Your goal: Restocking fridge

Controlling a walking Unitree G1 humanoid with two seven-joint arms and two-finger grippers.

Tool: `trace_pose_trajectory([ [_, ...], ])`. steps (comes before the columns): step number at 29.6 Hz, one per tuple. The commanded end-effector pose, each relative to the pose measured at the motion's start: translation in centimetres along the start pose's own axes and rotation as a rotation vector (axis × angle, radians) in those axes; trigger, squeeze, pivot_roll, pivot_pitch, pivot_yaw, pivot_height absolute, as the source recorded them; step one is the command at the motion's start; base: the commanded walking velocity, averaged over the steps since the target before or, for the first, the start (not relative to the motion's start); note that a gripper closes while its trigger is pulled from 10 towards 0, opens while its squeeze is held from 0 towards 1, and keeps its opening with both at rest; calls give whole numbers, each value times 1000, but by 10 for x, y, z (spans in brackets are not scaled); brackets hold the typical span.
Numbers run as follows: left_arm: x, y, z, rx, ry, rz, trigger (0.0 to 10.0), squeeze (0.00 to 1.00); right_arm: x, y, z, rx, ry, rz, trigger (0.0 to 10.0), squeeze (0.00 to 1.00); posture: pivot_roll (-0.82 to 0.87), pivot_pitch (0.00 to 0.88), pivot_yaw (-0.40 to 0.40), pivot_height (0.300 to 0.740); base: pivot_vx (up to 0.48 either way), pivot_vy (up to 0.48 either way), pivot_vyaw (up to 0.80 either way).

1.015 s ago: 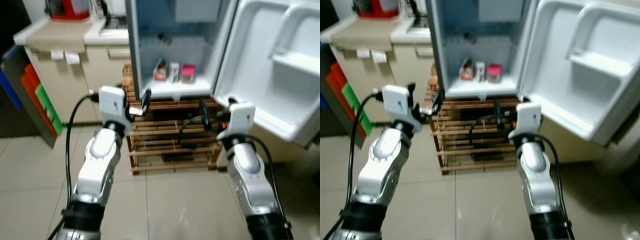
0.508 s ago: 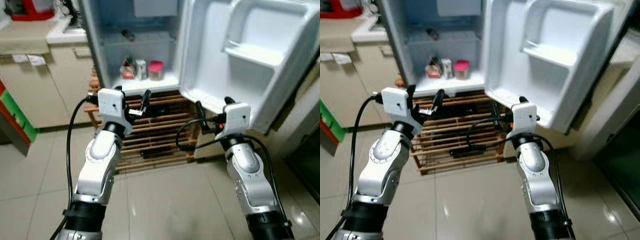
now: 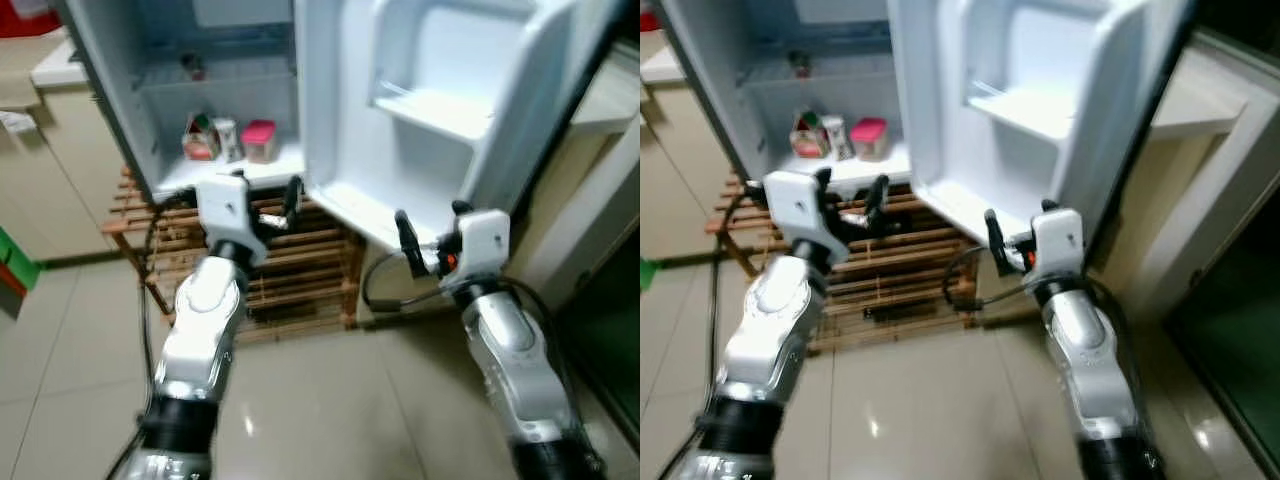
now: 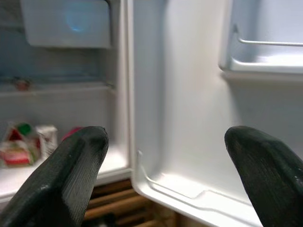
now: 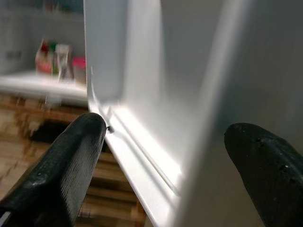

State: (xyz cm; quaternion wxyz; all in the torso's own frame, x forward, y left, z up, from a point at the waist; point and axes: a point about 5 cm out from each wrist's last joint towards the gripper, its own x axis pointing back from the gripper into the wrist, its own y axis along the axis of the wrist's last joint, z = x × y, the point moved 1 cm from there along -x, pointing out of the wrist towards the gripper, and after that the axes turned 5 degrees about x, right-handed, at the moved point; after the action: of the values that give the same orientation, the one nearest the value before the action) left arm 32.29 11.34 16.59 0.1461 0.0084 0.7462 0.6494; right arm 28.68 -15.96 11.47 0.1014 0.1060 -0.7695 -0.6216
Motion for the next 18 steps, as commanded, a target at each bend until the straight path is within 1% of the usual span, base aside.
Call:
trace_pose_trajectory([
  [1,-2,-1,20,-22,79,14,10000,0,1,-1,12,-13,91,21,10000,0,-120,0,29,740,0,0,0],
  [3,-3,-7,26,-14,95,49,10000,0,10,-13,10,0,131,94,10000,0,-116,0,24,740,0,0,0],
  [4,-4,-12,31,-30,112,82,10000,0,21,-29,8,44,177,188,10000,0,-116,0,23,740,0,0,0],
  [5,-4,-14,34,-37,117,96,10000,0,26,-36,4,65,188,236,10000,0,-116,0,23,740,0,0,0],
  [6,-4,-14,34,-37,117,96,10000,0,26,-36,4,65,188,236,10000,0,-116,0,23,740,0,0,0],
  [7,-5,-15,35,-41,119,104,10000,0,30,-40,2,78,193,266,10000,0,-116,0,23,740,0,0,0],
  [8,-5,-17,36,-50,125,115,10000,0,35,-51,-3,105,195,347,10000,0,-121,0,23,740,0,0,0],
  [9,-5,-19,37,-57,129,121,10000,0,39,-58,-6,123,194,403,10000,0,-121,0,23,740,0,0,0],
  [10,-5,-24,38,-71,136,147,10000,0,49,-74,-16,165,189,521,10000,0,-125,0,25,740,0,0,0],
  [12,-5,-28,40,-80,149,174,10000,0,52,-82,-30,175,106,576,10000,0,-129,0,28,740,0,0,0],
  [13,-4,-37,42,-93,157,225,10000,0,50,-83,-48,187,-16,603,10000,0,-129,0,28,740,0,0,0],
  [14,-3,-45,43,-114,156,270,10000,0,50,-84,-59,201,-97,621,10000,0,-131,0,30,740,0,0,0],
  [15,-3,-45,43,-114,156,270,10000,0,50,-84,-59,201,-97,621,10000,0,-131,0,30,740,0,0,0],
  [16,-2,-50,44,-130,154,300,10000,0,50,-83,-66,210,-147,632,10000,0,-131,0,30,740,0,0,0],
  [17,5,-70,45,-142,142,414,10000,0,50,-82,-81,243,-245,640,10000,0,-131,0,30,740,0,0,0],
  [18,17,-94,47,-151,124,549,10000,0,50,-79,-98,272,-352,635,10000,0,-131,0,33,740,0,0,0],
])
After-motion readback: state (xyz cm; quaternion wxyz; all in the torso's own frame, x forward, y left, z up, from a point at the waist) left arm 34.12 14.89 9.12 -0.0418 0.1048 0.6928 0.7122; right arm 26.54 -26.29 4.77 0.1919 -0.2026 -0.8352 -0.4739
